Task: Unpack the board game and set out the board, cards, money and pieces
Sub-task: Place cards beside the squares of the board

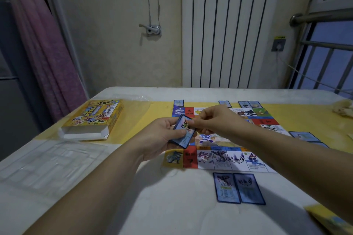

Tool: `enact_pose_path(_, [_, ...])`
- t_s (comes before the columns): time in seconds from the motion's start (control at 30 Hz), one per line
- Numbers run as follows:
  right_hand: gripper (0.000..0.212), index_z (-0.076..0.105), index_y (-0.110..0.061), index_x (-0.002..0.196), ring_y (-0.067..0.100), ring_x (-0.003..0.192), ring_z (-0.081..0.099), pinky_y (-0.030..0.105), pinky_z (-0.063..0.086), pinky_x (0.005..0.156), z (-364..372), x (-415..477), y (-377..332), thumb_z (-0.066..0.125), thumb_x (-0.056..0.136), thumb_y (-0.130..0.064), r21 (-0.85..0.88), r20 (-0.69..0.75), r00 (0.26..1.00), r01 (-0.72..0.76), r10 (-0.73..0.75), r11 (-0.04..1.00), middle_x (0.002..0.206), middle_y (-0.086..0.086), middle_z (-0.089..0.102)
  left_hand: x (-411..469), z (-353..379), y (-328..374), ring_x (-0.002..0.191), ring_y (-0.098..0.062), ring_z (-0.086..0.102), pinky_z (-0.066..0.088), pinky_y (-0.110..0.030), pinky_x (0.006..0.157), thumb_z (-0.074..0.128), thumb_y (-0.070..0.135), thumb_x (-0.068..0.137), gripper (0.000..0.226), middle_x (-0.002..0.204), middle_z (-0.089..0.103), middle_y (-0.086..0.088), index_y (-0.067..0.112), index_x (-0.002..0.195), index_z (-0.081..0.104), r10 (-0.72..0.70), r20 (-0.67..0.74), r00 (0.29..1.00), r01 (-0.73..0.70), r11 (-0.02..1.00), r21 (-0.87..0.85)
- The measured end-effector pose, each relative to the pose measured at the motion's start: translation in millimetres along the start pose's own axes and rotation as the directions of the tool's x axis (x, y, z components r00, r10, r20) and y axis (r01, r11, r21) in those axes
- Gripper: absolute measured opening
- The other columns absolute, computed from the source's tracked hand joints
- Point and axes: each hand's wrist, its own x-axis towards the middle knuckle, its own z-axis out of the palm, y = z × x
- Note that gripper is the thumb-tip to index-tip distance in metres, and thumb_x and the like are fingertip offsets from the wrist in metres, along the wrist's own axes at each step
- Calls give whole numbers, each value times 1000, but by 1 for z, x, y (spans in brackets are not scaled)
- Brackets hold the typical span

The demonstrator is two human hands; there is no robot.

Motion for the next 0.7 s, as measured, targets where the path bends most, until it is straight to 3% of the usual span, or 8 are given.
enact_pose_path(0.13, [22, 67, -13, 65, 3, 56, 57, 17, 47, 54, -1, -3, 3, 74, 74, -32, -13, 28, 999, -38, 39, 999, 67, 2, 66, -4, 7, -6, 90, -22, 69, 59, -30, 73, 52, -3, 91, 24, 104, 70, -15, 13, 106, 61, -5, 3, 1000, 5, 999, -50])
enact_pose_path(0.23, [20, 67, -17, 61, 4, 57, 57, 20, 49, 58, -11, -8, 3, 73, 75, -29, -4, 16, 999, -44, 44, 999, 64, -1, 67, -5, 17, -8, 96, -24, 67, 59, -29, 72, 51, -2, 92, 26, 112, 67, -17, 15, 110, 59, 4, 11, 1000, -3, 995, -97])
enact_pose_path(0.4, [18, 69, -11, 74, 2, 57, 58, 19, 49, 61, -36, -22, 3, 71, 78, -28, -23, -42, 998, -52, 51, 998, 66, -2, 69, -2, 40, -6, 71, -14, 70, 56, -22, 56, 48, -4, 93, 25, 86, 72, -6, 16, 106, 59, 72, 24, 997, -69, 990, -125])
enact_pose_path(0.6, [16, 69, -10, 72, 3, 57, 59, 17, 49, 57, -64, -38, -1, 71, 76, -25, -14, -134, 991, -25, 23, 1000, 67, 2, 70, 9, 73, 1, 84, -18, 70, 58, -31, 75, 48, -3, 93, 27, 93, 71, -7, 18, 107, 58, 182, 21, 983, -178, 975, -130])
enact_pose_path(0.7, [15, 67, -12, 73, 4, 62, 62, 17, 52, 60, -82, -49, -3, 69, 79, -26, -56, -175, 984, -34, 23, 998, 69, 0, 71, 15, 91, 8, 87, -21, 69, 59, -25, 66, 49, -4, 93, 30, 100, 69, -11, 13, 116, 56, 220, 12, 975, -217, 968, -124])
